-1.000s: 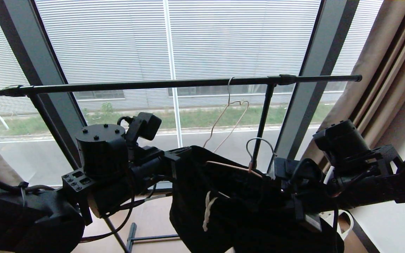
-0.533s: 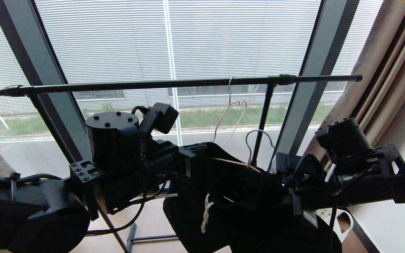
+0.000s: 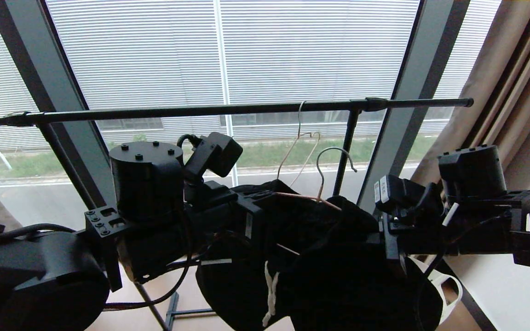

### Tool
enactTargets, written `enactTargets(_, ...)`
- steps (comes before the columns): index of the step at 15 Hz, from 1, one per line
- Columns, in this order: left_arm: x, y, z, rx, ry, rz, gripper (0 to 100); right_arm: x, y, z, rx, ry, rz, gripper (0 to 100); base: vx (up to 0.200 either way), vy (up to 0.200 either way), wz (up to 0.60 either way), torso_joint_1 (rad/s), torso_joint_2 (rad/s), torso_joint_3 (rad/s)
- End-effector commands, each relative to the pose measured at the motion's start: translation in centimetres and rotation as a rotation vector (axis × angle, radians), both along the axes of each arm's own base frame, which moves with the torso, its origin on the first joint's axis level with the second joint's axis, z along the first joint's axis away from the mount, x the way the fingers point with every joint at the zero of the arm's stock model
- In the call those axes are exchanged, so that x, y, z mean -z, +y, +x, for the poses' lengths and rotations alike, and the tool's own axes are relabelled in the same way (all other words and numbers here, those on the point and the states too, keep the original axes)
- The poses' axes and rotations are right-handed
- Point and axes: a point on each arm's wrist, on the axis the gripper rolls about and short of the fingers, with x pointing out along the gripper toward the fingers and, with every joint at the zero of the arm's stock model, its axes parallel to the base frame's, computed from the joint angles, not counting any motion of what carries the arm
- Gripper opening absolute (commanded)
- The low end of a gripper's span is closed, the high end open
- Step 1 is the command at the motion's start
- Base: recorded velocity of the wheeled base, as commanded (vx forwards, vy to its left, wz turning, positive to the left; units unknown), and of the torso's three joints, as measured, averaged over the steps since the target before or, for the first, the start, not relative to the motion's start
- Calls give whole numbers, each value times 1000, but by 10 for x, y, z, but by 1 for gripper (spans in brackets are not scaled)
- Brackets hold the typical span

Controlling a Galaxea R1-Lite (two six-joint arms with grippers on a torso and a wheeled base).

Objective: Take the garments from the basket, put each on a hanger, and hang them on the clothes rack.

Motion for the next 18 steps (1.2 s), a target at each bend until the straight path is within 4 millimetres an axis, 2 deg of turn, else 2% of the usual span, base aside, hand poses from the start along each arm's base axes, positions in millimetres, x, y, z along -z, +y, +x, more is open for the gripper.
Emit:
enactTargets(1,-6,2,-3,4,-14,-11,0,15,-4,4,9,41,-2,0,0,0,0,0,0,0)
enactTargets(5,-3,2,-8,21,-7,-1,0,24,-9,11,20,7,52,0,0,0,0,0,0,0)
enactTargets(10,8,5,-10,45,-19,65,0,20,-9,12,14,-8,80,0,0,0,0,0,0,0)
enactTargets(18,12,3,-9,64,-51,107,0,11,-10,7,23,-20,102,0,0,0,0,0,0,0)
